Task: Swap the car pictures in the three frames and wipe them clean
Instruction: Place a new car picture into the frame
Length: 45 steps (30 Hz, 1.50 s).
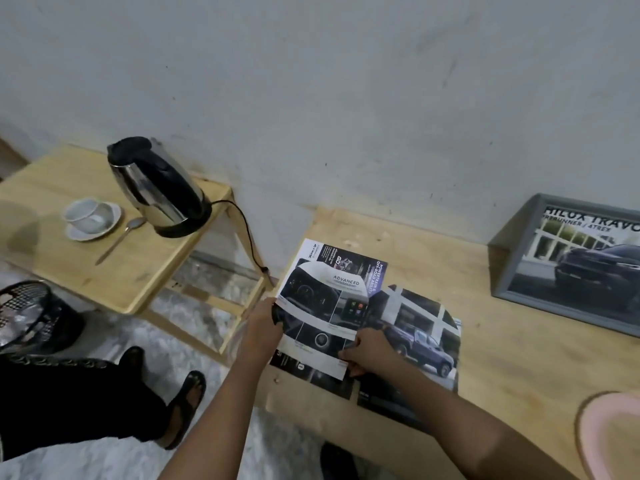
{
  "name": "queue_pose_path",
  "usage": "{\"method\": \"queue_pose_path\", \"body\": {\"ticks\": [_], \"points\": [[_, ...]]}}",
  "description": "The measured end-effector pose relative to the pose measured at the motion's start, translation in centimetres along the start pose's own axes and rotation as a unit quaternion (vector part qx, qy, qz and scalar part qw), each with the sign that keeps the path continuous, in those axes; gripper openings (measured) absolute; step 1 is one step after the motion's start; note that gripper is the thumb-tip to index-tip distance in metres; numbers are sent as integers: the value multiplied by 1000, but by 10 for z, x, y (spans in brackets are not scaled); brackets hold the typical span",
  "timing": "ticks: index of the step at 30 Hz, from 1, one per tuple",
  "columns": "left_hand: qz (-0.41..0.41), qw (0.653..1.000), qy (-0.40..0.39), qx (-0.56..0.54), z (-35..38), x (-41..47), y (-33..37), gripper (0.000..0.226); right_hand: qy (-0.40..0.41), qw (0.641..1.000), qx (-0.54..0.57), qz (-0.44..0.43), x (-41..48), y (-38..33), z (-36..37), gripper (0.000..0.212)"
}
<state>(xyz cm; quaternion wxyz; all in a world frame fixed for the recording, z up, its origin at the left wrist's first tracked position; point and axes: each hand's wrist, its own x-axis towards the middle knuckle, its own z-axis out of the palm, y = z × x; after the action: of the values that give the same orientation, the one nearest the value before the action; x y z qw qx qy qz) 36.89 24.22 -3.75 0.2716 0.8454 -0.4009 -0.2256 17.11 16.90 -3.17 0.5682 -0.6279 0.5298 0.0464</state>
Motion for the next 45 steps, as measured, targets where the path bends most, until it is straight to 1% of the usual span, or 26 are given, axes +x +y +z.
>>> {"method": "queue_pose_path", "body": {"ticks": [2,4,5,6,7,9,10,11,12,14,16,17,19,22,25,26,28,31,34,37,40,45], "points": [[-12,1000,-6,16,9,3,-4,36,10,999,-48,1,3,1,3,24],[-44,998,-14,45,21,0,-6,49,33,994,-107,-15,3,2,5,29],[-57,997,-10,52,25,-4,-5,55,59,990,-127,-29,3,3,5,32],[-52,997,0,57,30,-8,-5,59,93,987,-128,-38,2,5,3,33],[-29,997,5,66,35,-11,-4,60,129,985,-107,-43,2,7,0,31],[25,994,-21,101,45,-16,-3,59,198,978,-55,-37,1,16,-11,22],[43,991,-42,117,48,-19,0,58,233,971,-51,-26,-2,22,-20,19],[49,989,-62,126,51,-22,1,58,273,960,-65,-17,-3,30,-28,21],[52,987,-79,132,55,-24,2,60,308,947,-92,3,-5,40,-37,30],[57,980,-106,159,61,-28,3,69,349,923,-141,75,-14,58,-50,54],[59,971,-130,192,65,-31,2,83,352,913,-140,150,-23,72,-57,73],[58,966,-142,207,67,-31,1,91,353,910,-126,175,-27,78,-57,77],[59,957,-157,235,69,-32,0,102,359,909,-88,193,-31,86,-55,79],[51,952,-167,251,69,-31,4,99,352,915,-33,197,-28,86,-54,80],[47,947,-180,263,69,-31,7,97,330,917,3,225,-23,89,-55,86],[46,946,-182,265,69,-31,7,97,325,918,12,229,-23,91,-57,85],[43,947,-181,262,69,-31,7,97,327,919,37,216,-24,95,-60,73],[47,948,-178,258,69,-31,5,97,337,924,50,172,-27,98,-63,53],[48,950,-178,250,68,-32,4,97,331,930,89,133,-31,101,-61,43],[48,952,-177,244,69,-34,4,97,327,930,118,117,-36,103,-60,36],[52,955,-171,236,68,-34,5,97,338,928,110,111,-42,109,-66,31],[54,958,-162,230,67,-33,5,97,370,916,87,127,-53,134,-83,26]]}}
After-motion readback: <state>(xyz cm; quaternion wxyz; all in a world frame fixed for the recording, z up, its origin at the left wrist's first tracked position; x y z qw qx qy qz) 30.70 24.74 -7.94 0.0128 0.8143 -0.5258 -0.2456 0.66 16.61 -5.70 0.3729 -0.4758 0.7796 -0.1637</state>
